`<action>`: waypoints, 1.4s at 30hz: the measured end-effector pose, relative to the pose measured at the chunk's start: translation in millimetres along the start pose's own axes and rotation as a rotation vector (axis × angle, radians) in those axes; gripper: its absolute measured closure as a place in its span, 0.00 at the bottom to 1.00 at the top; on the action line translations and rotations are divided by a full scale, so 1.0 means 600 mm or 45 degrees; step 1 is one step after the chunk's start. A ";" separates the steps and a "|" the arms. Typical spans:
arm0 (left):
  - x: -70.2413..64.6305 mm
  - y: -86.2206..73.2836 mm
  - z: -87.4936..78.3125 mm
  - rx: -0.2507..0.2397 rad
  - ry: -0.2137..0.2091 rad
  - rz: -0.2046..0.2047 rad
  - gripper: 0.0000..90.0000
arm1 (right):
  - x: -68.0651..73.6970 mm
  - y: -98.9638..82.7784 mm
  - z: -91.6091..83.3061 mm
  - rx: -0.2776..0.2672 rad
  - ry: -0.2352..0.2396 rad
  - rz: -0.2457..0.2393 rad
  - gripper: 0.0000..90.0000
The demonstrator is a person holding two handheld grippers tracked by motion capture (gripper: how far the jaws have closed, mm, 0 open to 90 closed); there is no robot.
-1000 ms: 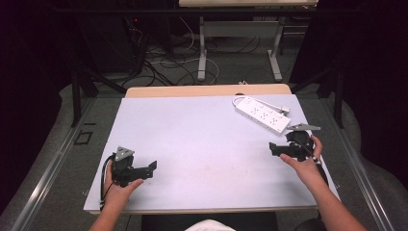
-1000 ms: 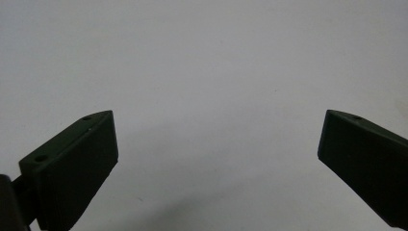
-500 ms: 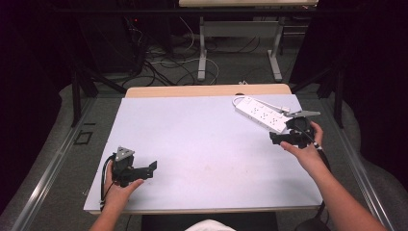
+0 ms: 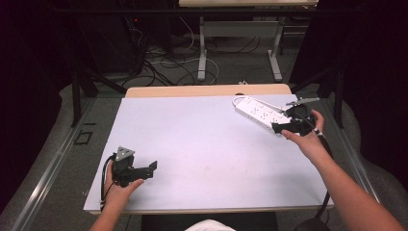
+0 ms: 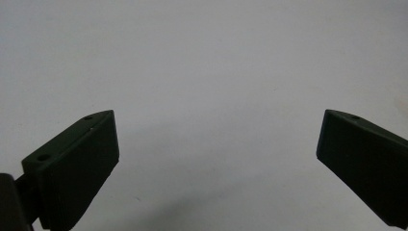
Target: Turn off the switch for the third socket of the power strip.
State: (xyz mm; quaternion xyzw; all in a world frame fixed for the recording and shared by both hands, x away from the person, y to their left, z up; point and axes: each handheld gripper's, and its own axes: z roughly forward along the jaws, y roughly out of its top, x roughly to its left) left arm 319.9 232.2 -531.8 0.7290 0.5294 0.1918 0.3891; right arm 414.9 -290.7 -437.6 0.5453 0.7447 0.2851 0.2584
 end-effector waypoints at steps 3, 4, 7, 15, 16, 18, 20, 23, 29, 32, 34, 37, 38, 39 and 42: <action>0.001 0.000 0.000 0.004 -0.001 0.003 0.01 | -0.003 0.007 0.000 0.009 -0.006 0.002 0.16; 0.001 0.000 0.000 0.004 0.000 0.003 0.01 | -0.007 0.014 0.000 0.014 -0.007 -0.001 0.16; 0.001 0.000 0.000 0.004 0.001 0.003 0.01 | -0.011 0.025 0.000 0.024 -0.017 0.004 0.16; 0.001 0.000 0.001 0.014 0.001 0.008 0.01 | -0.025 0.053 0.001 0.034 -0.031 0.017 0.16; 0.001 0.000 0.001 0.013 0.001 0.007 0.01 | -0.025 0.053 0.001 0.034 -0.031 0.017 0.16; 0.001 0.000 0.001 0.014 0.000 0.006 0.01 | -0.029 0.059 0.001 0.037 -0.041 0.018 0.16; 0.001 0.000 0.001 0.014 0.000 0.006 0.01 | -0.033 0.064 0.003 0.043 -0.046 0.021 0.16; 0.001 0.000 0.001 0.014 0.000 0.007 0.01 | -0.039 0.074 0.008 0.050 -0.066 0.024 0.16; 0.001 0.000 0.002 0.008 0.000 -0.002 0.01 | -0.048 0.087 0.013 0.054 -0.074 0.045 0.17; 0.001 0.000 0.002 0.005 -0.001 -0.003 0.01 | -0.053 0.093 0.017 0.059 -0.080 0.051 0.17; 0.001 0.000 0.003 0.006 0.000 -0.003 0.01 | -0.055 0.097 0.020 0.059 -0.082 0.058 0.17; 0.001 0.000 0.002 0.013 -0.002 -0.001 0.01 | -0.057 0.103 0.025 0.064 -0.095 0.057 0.17; 0.001 0.000 0.003 0.009 -0.001 -0.002 0.01 | -0.058 0.105 0.026 0.066 -0.096 0.061 0.17; 0.001 0.000 0.003 0.009 -0.001 -0.001 0.01 | -0.058 0.107 0.028 0.068 -0.103 0.059 0.17; 0.001 0.000 0.002 0.010 -0.002 -0.001 0.01 | -0.059 0.112 0.033 0.068 -0.109 0.061 0.18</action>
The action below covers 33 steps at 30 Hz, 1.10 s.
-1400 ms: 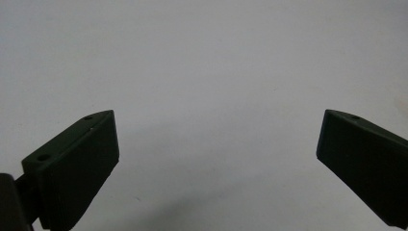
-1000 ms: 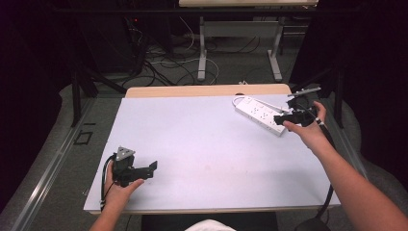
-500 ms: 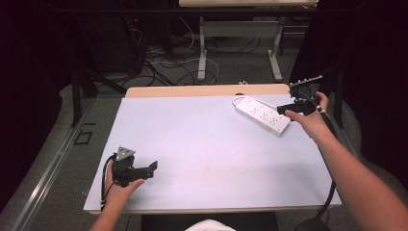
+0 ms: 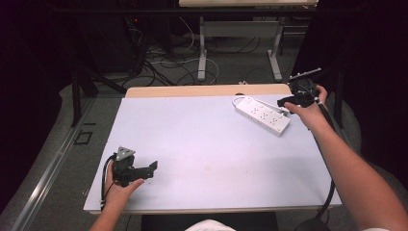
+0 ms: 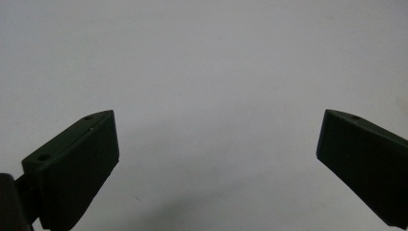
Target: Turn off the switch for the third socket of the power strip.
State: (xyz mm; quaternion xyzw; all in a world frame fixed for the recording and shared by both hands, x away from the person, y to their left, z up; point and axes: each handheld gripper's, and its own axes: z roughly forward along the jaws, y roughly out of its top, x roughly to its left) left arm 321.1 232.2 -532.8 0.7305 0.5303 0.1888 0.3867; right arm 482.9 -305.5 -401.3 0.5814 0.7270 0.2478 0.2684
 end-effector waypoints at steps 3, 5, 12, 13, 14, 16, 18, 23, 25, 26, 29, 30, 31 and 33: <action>0.000 0.000 0.001 -0.003 0.000 0.000 0.01 | 0.002 0.004 0.006 0.010 -0.011 0.000 0.18; 0.000 0.000 0.000 0.002 -0.001 0.001 0.01 | 0.002 0.008 0.010 0.022 -0.011 0.002 0.18; 0.001 0.000 0.000 0.001 0.000 0.000 0.01 | 0.004 0.017 0.030 0.035 -0.032 0.011 0.21; 0.001 0.000 0.001 0.001 0.001 -0.003 0.01 | 0.005 0.019 0.033 0.037 -0.032 0.013 0.22; 0.001 0.000 0.001 0.000 0.000 -0.003 0.01 | 0.005 0.020 0.035 0.042 -0.037 0.020 0.22; 0.001 0.000 0.001 0.001 0.000 -0.004 0.01 | 0.005 0.022 0.041 0.041 -0.044 0.019 0.22; 0.001 0.000 0.001 0.001 0.000 -0.003 0.01 | 0.004 0.023 0.046 0.040 -0.055 0.024 0.23; 0.001 -0.001 0.001 -0.003 0.001 -0.004 0.01 | 0.002 0.026 0.056 0.048 -0.069 0.058 0.24; 0.001 -0.001 0.001 0.001 0.001 -0.002 0.01 | -0.001 0.027 0.061 0.047 -0.081 0.061 0.24; 0.001 -0.001 0.001 0.001 0.001 -0.002 0.01 | -0.002 0.027 0.063 0.051 -0.084 0.071 0.25; 0.001 -0.001 0.002 0.000 0.001 -0.003 0.01 | -0.007 0.028 0.071 0.061 -0.102 0.077 0.26; 0.001 -0.001 0.001 0.003 0.001 -0.002 0.01 | -0.008 0.028 0.075 0.059 -0.107 0.075 0.26; 0.002 -0.001 0.002 0.001 0.000 -0.002 0.01 | -0.008 0.028 0.077 0.069 -0.113 0.086 0.26; 0.002 -0.001 0.002 0.004 0.002 -0.001 0.01 | -0.010 0.028 0.082 0.070 -0.120 0.099 0.27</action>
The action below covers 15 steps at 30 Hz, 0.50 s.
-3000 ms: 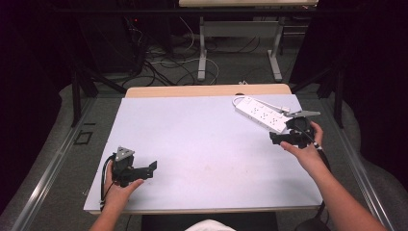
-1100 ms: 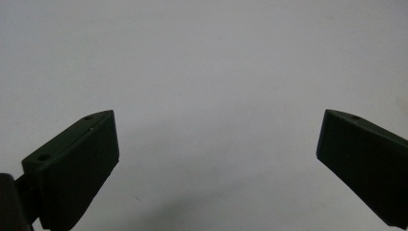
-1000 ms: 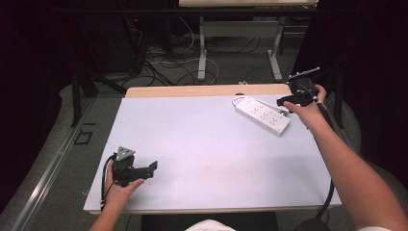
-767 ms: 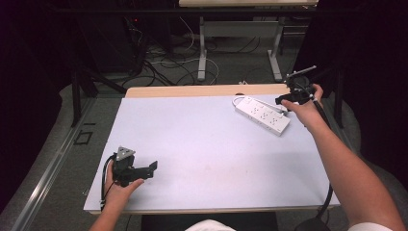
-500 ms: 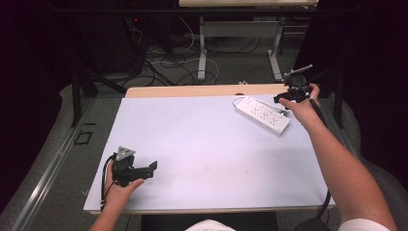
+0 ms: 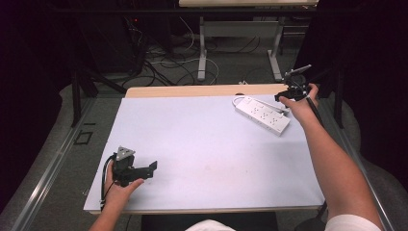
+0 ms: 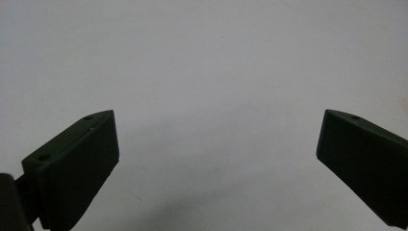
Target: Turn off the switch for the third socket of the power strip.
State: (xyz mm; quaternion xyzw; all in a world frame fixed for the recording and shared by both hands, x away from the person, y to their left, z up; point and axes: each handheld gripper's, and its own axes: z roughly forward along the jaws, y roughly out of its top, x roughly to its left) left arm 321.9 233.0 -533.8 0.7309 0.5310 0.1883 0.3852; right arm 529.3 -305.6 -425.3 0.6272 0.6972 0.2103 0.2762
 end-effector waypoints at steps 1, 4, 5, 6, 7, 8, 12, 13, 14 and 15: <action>0.000 0.000 0.000 0.000 0.000 0.000 0.01 | -0.001 0.000 0.003 -0.008 -0.004 -0.006 0.28; 0.001 -0.001 0.001 -0.002 0.000 0.002 0.01 | -0.002 0.002 0.009 -0.004 -0.016 0.012 0.29; 0.001 -0.001 0.001 -0.002 0.000 0.001 0.01 | -0.002 0.003 0.011 -0.006 -0.023 0.016 0.29; 0.000 -0.001 0.001 -0.004 -0.001 0.000 0.01 | -0.003 0.004 0.013 -0.007 -0.025 0.026 0.30; 0.000 -0.001 0.001 -0.002 0.000 -0.001 0.01 | -0.004 0.004 0.015 -0.008 -0.026 0.033 0.30; 0.000 -0.001 0.001 -0.003 0.000 0.000 0.01 | -0.005 0.005 0.016 -0.006 -0.026 0.044 0.31; 0.000 -0.001 0.001 -0.003 -0.001 0.002 0.01 | -0.010 0.006 0.025 0.002 -0.035 0.072 0.32; 0.001 -0.001 0.001 -0.002 0.000 0.002 0.01 | -0.011 0.006 0.027 0.007 -0.037 0.078 0.32; 0.001 -0.001 0.001 -0.002 0.000 0.001 0.01 | -0.012 0.006 0.029 0.011 -0.042 0.079 0.33; 0.001 -0.001 0.001 0.000 -0.001 0.002 0.01 | -0.014 0.007 0.031 0.014 -0.043 0.085 0.34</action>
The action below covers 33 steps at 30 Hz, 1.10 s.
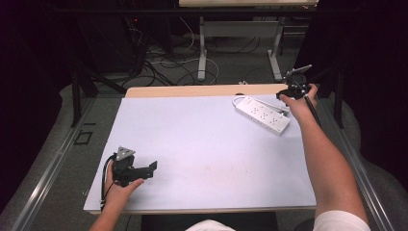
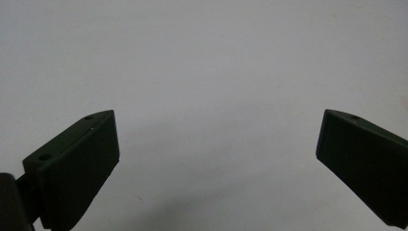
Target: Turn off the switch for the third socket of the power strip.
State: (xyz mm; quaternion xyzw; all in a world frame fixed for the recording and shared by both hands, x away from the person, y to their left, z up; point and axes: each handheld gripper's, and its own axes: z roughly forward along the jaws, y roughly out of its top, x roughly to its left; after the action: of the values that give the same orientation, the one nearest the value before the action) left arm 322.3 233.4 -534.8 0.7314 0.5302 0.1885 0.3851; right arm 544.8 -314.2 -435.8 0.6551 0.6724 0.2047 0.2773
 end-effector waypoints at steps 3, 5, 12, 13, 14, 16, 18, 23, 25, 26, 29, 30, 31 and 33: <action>0.000 0.000 0.000 0.002 0.002 -0.001 0.02 | -0.005 0.000 0.005 0.002 -0.005 0.010 0.35; 0.000 0.000 0.001 -0.002 0.001 -0.005 0.02 | -0.008 0.000 0.009 0.014 -0.006 0.023 0.37; -0.001 0.000 0.001 0.007 0.001 0.000 0.02 | -0.015 0.001 0.025 0.042 -0.014 0.052 0.39; -0.001 0.000 0.001 0.007 0.001 0.000 0.02 | -0.017 0.002 0.027 0.044 -0.018 0.056 0.41; -0.001 0.000 0.001 0.009 0.001 0.000 0.02 | -0.018 0.002 0.028 0.055 -0.016 0.060 0.42; 0.000 0.000 0.001 0.019 -0.001 0.000 0.02 | -0.019 0.002 0.033 0.058 -0.018 0.067 0.43; 0.001 0.000 0.001 0.022 -0.002 0.002 0.02 | -0.021 0.002 0.036 0.075 -0.017 0.078 0.44; 0.001 0.000 0.001 0.022 -0.004 0.000 0.02 | -0.024 -0.001 0.045 0.104 -0.018 0.100 0.45; 0.000 -0.001 0.002 0.020 -0.003 -0.001 0.02 | -0.024 -0.002 0.049 0.111 -0.023 0.109 0.46; 0.000 -0.001 0.002 0.022 -0.003 0.000 0.02 | -0.025 -0.001 0.049 0.138 -0.019 0.105 0.47; 0.000 -0.001 0.003 0.025 -0.003 0.001 0.02 | -0.025 -0.002 0.057 0.130 -0.026 0.118 0.49; 0.000 -0.001 0.003 0.026 -0.003 0.001 0.02 | -0.025 -0.002 0.059 0.132 -0.030 0.120 0.50; 0.001 -0.001 0.003 0.028 0.002 0.010 0.02 | -0.027 -0.001 0.059 0.152 -0.024 0.114 0.50; 0.001 -0.001 0.003 0.028 0.001 0.009 0.02 | -0.026 -0.003 0.064 0.147 -0.035 0.119 0.52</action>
State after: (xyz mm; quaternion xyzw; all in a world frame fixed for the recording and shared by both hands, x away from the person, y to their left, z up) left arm 323.6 233.3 -536.5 0.7375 0.5298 0.1844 0.3760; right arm 567.9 -333.1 -464.4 0.7034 0.6479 0.1691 0.2384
